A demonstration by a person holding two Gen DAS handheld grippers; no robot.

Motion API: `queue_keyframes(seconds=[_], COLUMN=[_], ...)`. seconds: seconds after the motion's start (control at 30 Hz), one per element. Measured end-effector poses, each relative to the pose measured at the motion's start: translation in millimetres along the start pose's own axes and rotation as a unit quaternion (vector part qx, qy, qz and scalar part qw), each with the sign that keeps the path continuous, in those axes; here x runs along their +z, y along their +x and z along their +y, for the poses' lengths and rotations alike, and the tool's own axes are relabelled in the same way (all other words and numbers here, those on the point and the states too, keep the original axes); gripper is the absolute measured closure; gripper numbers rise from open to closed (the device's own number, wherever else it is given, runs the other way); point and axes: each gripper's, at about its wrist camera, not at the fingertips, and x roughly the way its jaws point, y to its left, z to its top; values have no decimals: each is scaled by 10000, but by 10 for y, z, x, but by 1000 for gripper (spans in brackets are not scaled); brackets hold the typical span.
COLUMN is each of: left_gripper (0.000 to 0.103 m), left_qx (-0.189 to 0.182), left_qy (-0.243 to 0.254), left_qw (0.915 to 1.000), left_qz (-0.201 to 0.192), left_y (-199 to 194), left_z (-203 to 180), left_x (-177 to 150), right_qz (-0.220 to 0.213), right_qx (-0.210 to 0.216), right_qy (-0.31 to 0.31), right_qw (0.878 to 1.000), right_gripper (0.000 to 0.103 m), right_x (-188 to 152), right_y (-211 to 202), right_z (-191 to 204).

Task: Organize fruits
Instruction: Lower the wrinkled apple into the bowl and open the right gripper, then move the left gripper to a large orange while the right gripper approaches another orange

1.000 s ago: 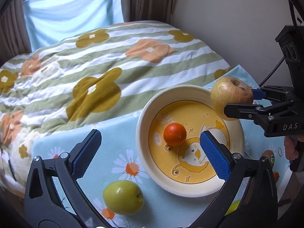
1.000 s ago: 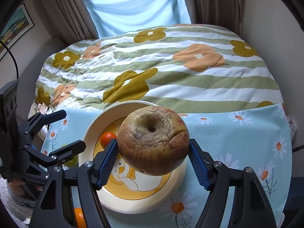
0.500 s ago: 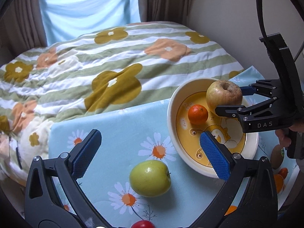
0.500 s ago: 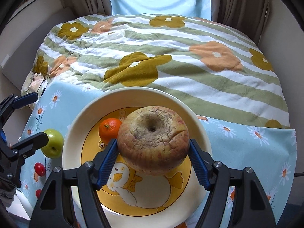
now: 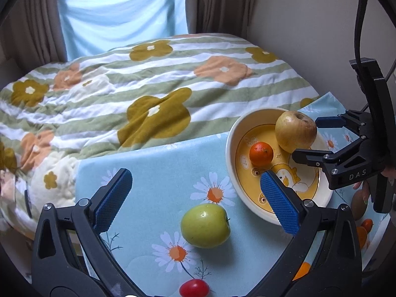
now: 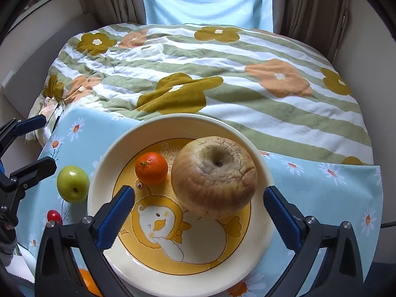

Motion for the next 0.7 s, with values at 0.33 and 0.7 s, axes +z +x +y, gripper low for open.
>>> queue_keyframes(seconds=[0.33,0.7], left_gripper=[0,0], left_qx=[53,124], left_qy=[104,140], left_qw=[9995,9981], left_qz=[-282,-586], left_y=[-374,-977], left_z=[-132,-518], left_x=[10,-215], right_qz=[-281,-633], right_qx=[-163,-286], right_qy=[48,66], right_qw=[9995,9976], right_gripper=[0,0], right_x=[-70,-541], right_y=[-479,-1284], right_z=[72,53])
